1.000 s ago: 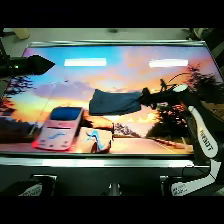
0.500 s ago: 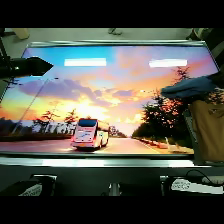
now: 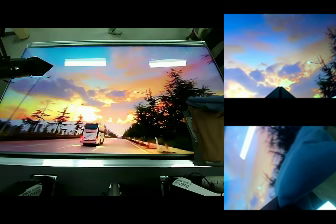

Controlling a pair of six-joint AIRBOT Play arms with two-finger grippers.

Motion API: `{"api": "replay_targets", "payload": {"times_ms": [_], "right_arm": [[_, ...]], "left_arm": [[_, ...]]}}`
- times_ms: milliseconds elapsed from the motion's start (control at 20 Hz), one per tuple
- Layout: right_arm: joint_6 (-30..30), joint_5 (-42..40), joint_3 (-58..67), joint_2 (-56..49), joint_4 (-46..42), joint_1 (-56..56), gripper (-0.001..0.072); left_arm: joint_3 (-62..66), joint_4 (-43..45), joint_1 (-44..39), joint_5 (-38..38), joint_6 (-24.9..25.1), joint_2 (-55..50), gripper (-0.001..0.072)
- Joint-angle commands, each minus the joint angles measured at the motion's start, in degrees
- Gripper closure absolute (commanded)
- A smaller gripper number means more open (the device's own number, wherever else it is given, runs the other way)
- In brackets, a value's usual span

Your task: Fold the shirts.

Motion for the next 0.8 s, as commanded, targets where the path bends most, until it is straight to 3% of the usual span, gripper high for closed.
{"api": "replay_targets", "payload": {"times_ms": [0,150,400,450,500,550,650,750], "right_arm": [[-2.54,12.31,-1.42,1.79,-19.76,-1.64,0.0686],[-4.61,12.33,-10.58,4.72,-31.95,-1.29,0.0686],[-6.86,7.26,-29.27,5.88,-37.64,-1.29,0.0685],[-8.63,5.95,-30.49,5.88,-40.48,-1.29,0.0612],[-10.1,3.69,-30.25,5.88,-42.62,-1.29,0.0336],[-11.47,1.7,-28.46,5.86,-42.99,-1.29,0.0006],[-14.69,-2.91,-21.4,5.86,-36.06,-1.27,0.0013],[-17.81,-10.05,-12.41,5.88,-26.6,1.03,0.0018]], "left_arm": [[-0.02,0.0,-0.02,0.94,0.2,-0.04,0.0683],[-0.02,0.0,0.0,1.49,0.17,-0.07,0.0683],[0.0,-0.02,0.0,1.33,0.15,0.0,0.0682],[0.0,0.0,0.0,1.33,0.17,0.0,0.0683],[0.0,-0.02,-0.02,1.33,0.17,0.0,0.0683],[0.04,-0.02,0.0,1.36,0.17,0.0,0.0683],[0.26,0.17,-0.02,1.77,0.22,-0.09,0.0684],[2.78,6.93,-1.18,1.73,-0.13,-1.53,0.0685]]}}
